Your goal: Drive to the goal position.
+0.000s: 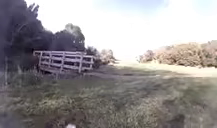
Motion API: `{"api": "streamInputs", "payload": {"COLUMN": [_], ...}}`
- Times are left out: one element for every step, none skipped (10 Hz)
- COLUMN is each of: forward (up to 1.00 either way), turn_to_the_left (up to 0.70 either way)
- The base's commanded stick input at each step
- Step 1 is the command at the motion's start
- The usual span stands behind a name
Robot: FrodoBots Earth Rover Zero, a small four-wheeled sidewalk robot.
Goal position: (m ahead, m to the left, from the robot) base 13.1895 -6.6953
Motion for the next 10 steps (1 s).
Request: {"api": "streamInputs", "payload": {"forward": [0.7,0.7,0.7,0.7,0.7,0.7,0.7,0.7,0.7,0.7], "turn_to_the_left": [0.0,0.0,0.0,0.0,0.0,0.0,0.0,-0.14,-0.33,-0.33]}}
